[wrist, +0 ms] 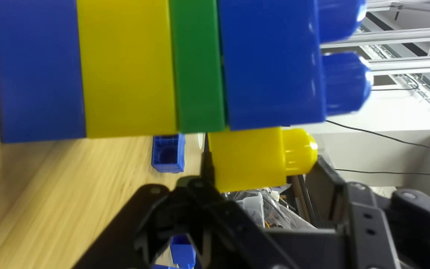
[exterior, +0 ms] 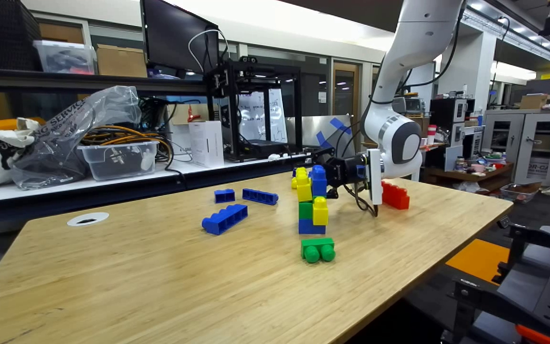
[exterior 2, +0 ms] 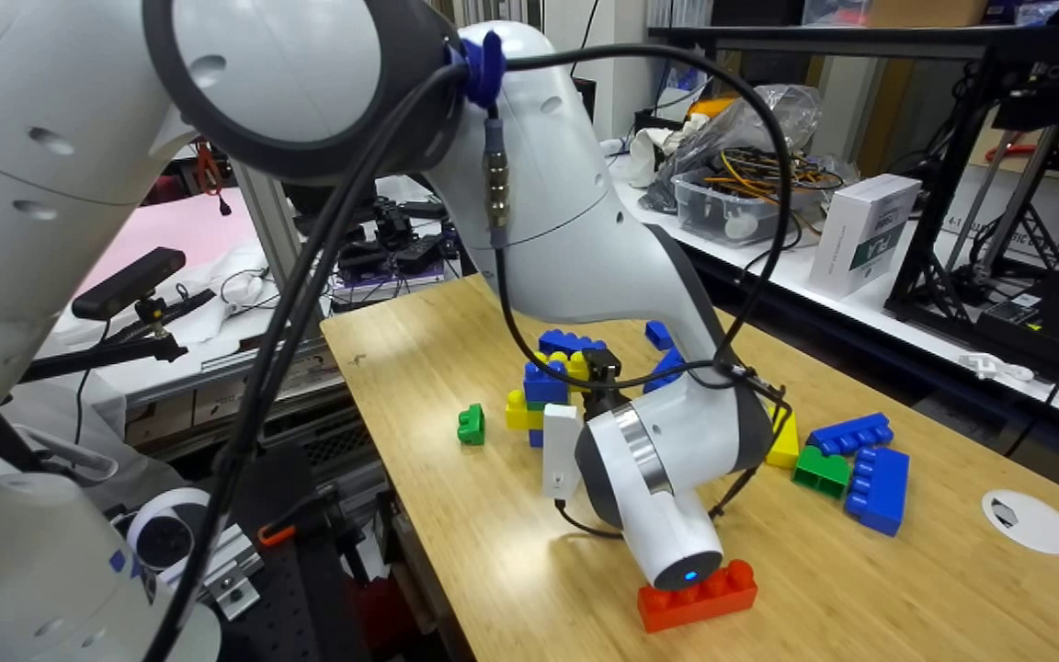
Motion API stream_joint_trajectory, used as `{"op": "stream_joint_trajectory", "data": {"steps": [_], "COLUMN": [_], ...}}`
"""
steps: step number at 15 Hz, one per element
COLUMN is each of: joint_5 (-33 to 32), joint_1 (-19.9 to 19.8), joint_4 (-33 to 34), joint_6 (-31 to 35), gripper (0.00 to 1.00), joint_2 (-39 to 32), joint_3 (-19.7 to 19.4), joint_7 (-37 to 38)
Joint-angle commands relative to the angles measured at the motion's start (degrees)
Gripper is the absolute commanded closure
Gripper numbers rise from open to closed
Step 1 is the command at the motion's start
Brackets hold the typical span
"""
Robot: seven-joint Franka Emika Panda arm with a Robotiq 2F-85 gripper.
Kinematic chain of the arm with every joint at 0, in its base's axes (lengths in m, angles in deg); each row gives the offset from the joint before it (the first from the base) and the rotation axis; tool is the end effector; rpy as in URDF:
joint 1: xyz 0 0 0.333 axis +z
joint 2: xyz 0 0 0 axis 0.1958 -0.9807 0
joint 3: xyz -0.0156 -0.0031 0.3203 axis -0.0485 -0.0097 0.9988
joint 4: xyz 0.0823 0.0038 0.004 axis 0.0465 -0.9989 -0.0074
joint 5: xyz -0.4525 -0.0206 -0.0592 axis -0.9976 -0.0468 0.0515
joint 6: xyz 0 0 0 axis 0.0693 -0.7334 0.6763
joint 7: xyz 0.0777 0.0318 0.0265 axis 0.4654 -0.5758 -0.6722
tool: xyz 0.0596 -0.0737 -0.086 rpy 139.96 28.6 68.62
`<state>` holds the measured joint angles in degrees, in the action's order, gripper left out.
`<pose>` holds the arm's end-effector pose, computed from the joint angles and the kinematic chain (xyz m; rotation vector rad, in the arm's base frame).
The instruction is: Pick the yellow block and stack it on the green block
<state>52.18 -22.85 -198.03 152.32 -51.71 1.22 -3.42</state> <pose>0.5515 -0.0653 -0.0126 -1.6114 0.3700 -0.2305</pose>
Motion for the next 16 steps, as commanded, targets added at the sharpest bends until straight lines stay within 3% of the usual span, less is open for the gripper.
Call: {"op": "stream_joint_trajectory", "data": {"steps": [1, 14, 15, 16], "joint_5": [0.46, -0.33, -0.33, -0.46], "joint_1": [0.48, 1.0, 1.02, 1.12], "joint_4": [1.7, 3.01, 2.98, 2.9], "joint_6": [-0.61, -0.1, -0.08, 0.15], "gripper": [0.62, 0.62, 0.12, 0.1], "joint_2": [-1.81, -2.56, -2.5, -2.4], "joint_3": [-0.89, -1.58, -1.6, -1.7], "joint_7": [-2.08, -2.91, -3.03, -3.29]}}
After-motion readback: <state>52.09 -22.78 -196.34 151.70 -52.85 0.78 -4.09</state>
